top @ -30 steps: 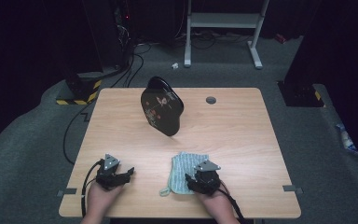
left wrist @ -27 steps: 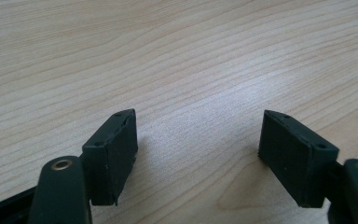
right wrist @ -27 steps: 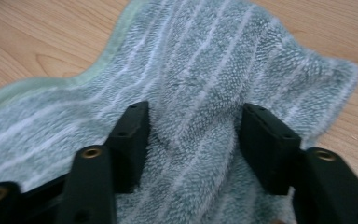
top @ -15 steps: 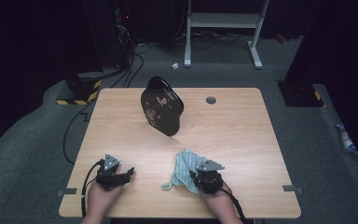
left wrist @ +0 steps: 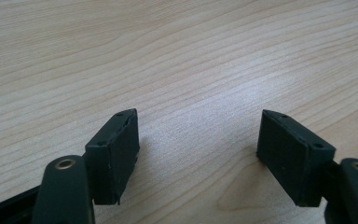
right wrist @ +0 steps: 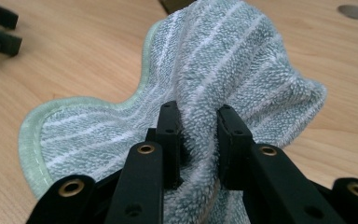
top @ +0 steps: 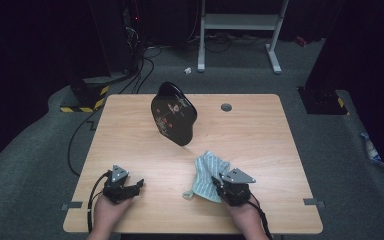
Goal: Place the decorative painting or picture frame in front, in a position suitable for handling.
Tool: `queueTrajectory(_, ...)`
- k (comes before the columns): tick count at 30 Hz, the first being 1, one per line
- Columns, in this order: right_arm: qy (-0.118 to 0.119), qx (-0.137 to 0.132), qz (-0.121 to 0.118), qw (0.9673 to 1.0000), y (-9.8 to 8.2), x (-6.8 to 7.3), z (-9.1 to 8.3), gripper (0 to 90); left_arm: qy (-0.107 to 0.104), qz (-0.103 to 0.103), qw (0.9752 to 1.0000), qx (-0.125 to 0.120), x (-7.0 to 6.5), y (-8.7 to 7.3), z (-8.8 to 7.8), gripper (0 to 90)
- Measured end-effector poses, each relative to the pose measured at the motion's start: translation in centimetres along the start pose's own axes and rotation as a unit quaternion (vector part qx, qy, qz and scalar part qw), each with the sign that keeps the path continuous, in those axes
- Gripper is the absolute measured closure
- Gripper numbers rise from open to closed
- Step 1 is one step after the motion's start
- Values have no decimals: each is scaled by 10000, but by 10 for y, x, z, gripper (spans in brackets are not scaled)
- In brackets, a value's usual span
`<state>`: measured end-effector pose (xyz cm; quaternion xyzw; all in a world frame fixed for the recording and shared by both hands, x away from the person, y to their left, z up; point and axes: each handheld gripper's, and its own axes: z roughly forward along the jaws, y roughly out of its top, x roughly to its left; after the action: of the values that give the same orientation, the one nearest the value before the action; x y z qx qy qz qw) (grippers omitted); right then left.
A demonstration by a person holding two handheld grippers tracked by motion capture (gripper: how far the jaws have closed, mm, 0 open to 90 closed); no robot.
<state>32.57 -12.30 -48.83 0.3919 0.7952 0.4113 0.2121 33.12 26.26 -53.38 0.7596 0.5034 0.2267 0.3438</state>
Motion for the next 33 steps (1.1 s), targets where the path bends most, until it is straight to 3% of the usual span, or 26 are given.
queueTrajectory(8, -289, -156, 265, 9991, -1, -29, -17, 733, -2, 1, 10000, -4, 0, 0, 0, 296)
queueTrajectory(11, -538, -203, 449, 9973, -5, -50, -26, 735, -15, 11, 10000, -2, 0, 0, 0, 297)
queueTrajectory(17, -772, -220, 699, 9943, -12, -72, -35, 734, -14, 11, 10000, -6, 0, 0, 0, 298)
queueTrajectory(24, -1062, 73, 881, 9904, -30, -95, -35, 732, -23, 4, 10000, -6, 0, 0, 0, 299)
queueTrajectory(28, -1174, 247, 872, 9889, -37, -98, -30, 729, -22, 16, 10000, -4, 0, 0, 0, 299)
queueTrajectory(30, -1304, 465, 834, 9869, -44, -100, -23, 705, -23, 16, 10000, -5, 0, 0, 0, 299)
queueTrajectory(33, -1363, 570, 816, 9857, -48, -100, -19, 662, -28, 9, 10000, -2, 0, 0, 0, 299)
